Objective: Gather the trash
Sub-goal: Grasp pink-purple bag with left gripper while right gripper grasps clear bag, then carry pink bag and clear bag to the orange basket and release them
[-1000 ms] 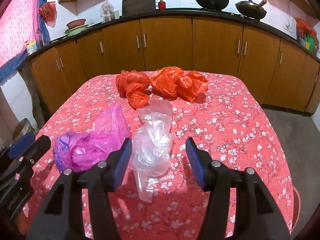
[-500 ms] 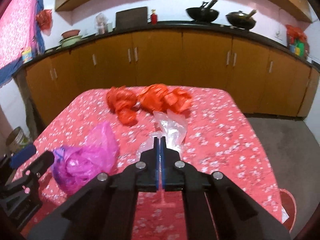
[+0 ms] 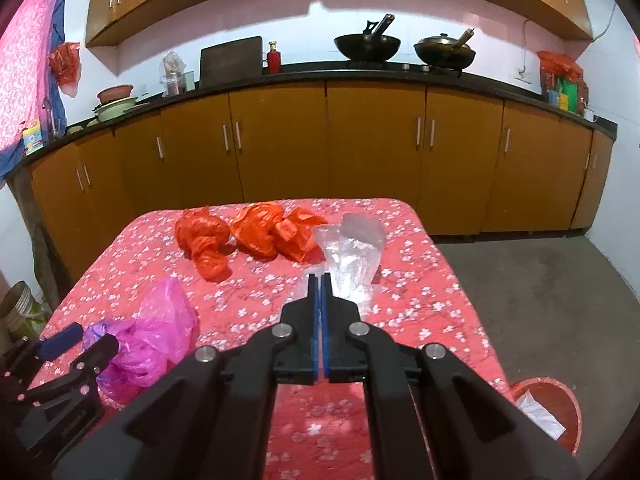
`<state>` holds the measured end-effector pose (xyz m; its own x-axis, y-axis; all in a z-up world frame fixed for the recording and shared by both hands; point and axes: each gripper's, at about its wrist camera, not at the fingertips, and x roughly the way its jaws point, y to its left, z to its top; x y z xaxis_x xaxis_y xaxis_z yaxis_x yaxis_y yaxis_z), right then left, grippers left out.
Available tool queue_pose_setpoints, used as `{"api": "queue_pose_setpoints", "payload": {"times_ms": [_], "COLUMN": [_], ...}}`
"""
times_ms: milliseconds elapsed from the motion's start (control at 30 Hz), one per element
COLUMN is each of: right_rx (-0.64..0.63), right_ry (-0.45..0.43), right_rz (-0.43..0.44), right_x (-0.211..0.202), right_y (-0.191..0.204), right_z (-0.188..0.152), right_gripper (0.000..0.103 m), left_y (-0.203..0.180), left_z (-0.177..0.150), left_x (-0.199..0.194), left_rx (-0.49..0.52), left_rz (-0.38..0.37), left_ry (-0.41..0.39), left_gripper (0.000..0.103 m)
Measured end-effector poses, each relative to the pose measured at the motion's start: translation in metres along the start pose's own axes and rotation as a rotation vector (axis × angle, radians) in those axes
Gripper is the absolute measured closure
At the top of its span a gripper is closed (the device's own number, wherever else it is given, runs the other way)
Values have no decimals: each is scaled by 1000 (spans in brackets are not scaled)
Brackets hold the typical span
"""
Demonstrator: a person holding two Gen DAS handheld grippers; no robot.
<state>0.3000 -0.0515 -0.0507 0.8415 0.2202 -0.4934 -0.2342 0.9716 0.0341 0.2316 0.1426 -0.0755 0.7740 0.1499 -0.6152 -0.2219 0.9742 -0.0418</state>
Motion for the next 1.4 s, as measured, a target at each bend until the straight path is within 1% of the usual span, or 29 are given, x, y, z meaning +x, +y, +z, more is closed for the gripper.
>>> {"api": "queue_pose_setpoints", "payload": {"times_ms": [33,100,200,433,700,1100,1300,1400], "right_rx": [2,3,4,23,30,57,34,33], "right_ry": [-1,-3,-13,-38,-67,-100,-135,-151], "right_rz": [-1,-4,-7,-10,-25,-92,-171,-218], "right_x": [-1,-2,-6,-18,-36,-63,-87,-98], "right_y": [-1,-4,-8,-19,-34,-79,-113,-132], "right_z": [1,2,4,9,12,9,-2,-7], "right_gripper": [100,100,100,100,100,100,100,100], "left_y": [0,-1,-2,-3,-24,-76,-114,-141], "left_z": [0,1,3,23,33,39,36,30], "left_x": [2,2,-2,-28,-44,-58,-63,-64], "left_rx": [-5,6,11,-4,15,68,97,123], "left_rz": [-7,-1,11,-10,-37,-106,-168,-206], "left_ry": [8,0,-19,-103,-147,-176,-169,-161], "left_gripper": [72,79,82,83,83,83,83,83]}}
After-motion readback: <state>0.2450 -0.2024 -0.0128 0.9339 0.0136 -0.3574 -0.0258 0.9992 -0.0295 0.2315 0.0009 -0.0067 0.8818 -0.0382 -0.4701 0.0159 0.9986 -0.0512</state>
